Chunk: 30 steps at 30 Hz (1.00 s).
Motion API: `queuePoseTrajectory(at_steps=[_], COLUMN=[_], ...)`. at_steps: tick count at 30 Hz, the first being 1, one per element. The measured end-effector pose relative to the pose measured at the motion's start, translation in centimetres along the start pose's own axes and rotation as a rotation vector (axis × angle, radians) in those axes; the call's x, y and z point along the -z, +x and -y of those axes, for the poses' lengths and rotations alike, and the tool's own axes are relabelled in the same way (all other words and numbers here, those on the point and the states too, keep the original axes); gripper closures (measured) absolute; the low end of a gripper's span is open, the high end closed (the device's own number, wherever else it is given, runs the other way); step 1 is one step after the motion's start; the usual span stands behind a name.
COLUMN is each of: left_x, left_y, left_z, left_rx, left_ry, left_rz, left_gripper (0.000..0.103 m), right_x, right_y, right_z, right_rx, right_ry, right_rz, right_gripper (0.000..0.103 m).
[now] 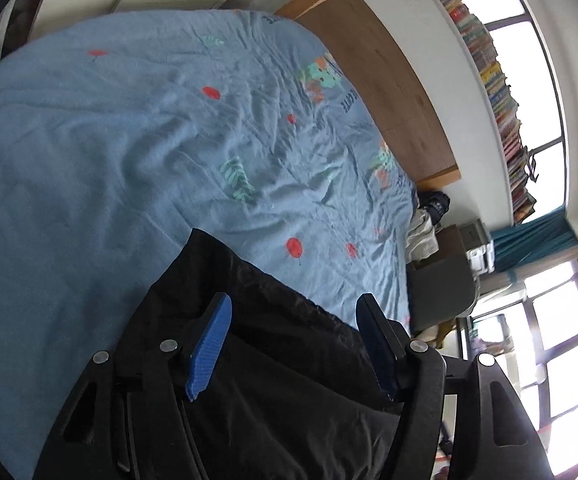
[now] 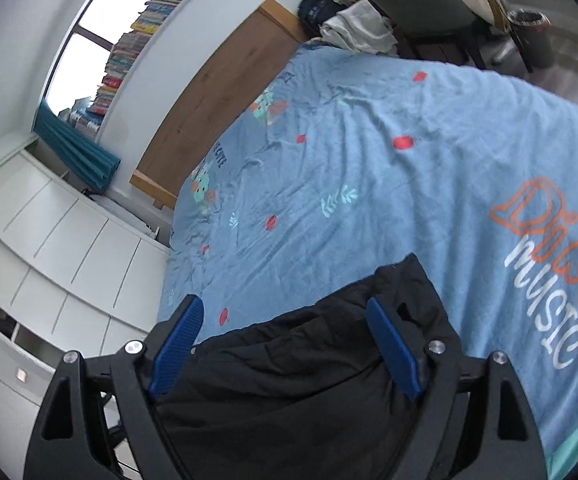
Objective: Fold large clothes
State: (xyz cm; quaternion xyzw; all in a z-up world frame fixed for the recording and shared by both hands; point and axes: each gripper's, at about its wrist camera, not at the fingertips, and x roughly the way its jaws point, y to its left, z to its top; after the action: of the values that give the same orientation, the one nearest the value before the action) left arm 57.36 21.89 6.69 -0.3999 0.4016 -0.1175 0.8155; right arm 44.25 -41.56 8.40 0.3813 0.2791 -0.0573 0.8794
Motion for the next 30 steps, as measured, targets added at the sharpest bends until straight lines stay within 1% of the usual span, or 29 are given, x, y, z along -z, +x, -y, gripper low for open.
queuePoseTrajectory(at_steps=[2, 5, 6, 8, 9, 14, 18, 20, 21, 24, 30], left_x=[1.4, 3.7, 4.8, 6.7, 7.5, 11.8, 14.5, 15.4, 15.6, 15.2, 12.1], left_y=[-0.6, -1.0, -1.1, -0.8, -0.5, 2.8, 6.9, 9.1, 10.2, 13.7, 20.1], left_z=[1.8, 3.9, 4.9, 6.0, 6.4, 8.2, 9.4, 10.0, 10.4, 11.3, 11.6], left_rx=[-0.041, -0.097, -0.126, -0.156, -0.164, -0.183, -0.214, -0.240, -0.257, -0.304, -0.394], left_ry=[0.089, 0.212, 0.269, 0.334, 0.358, 0.475, 0.567, 0.612, 0.639, 0.678, 0.661], left_rz=[-0.011, -0.015, -0.010, -0.011, -0.014, -0.067, -0.108, -0.104, -0.097, -0.104, -0.154], left_gripper=[0.040, 0.040, 0.040, 0.040, 0.040, 0.040, 0.040, 0.040, 0.038, 0.035, 0.032], right_x=[0.8, 3.0, 3.8, 6.2, 7.0, 13.1, 16.5, 17.2, 17.5, 17.2, 14.1], right_y=[-1.4, -2.9, -3.1, -3.1, -3.0, 0.3, 4.4, 6.6, 7.9, 11.5, 17.7], right_z=[-2.4, -5.8, -6.7, -9.0, -9.6, -13.3, -14.5, -14.6, -14.6, -14.1, -12.6], right_rx=[0.031, 0.043, 0.041, 0.045, 0.045, 0.038, 0.045, 0.061, 0.080, 0.133, 0.191], right_ry=[-0.104, -0.222, -0.251, -0.334, -0.358, -0.488, -0.558, -0.578, -0.594, -0.606, -0.553], right_rz=[-0.003, -0.003, -0.007, -0.021, -0.026, -0.081, -0.133, -0.149, -0.152, -0.162, -0.185], right_gripper=[0.020, 0.020, 0.020, 0.020, 0.020, 0.020, 0.020, 0.019, 0.019, 0.019, 0.019])
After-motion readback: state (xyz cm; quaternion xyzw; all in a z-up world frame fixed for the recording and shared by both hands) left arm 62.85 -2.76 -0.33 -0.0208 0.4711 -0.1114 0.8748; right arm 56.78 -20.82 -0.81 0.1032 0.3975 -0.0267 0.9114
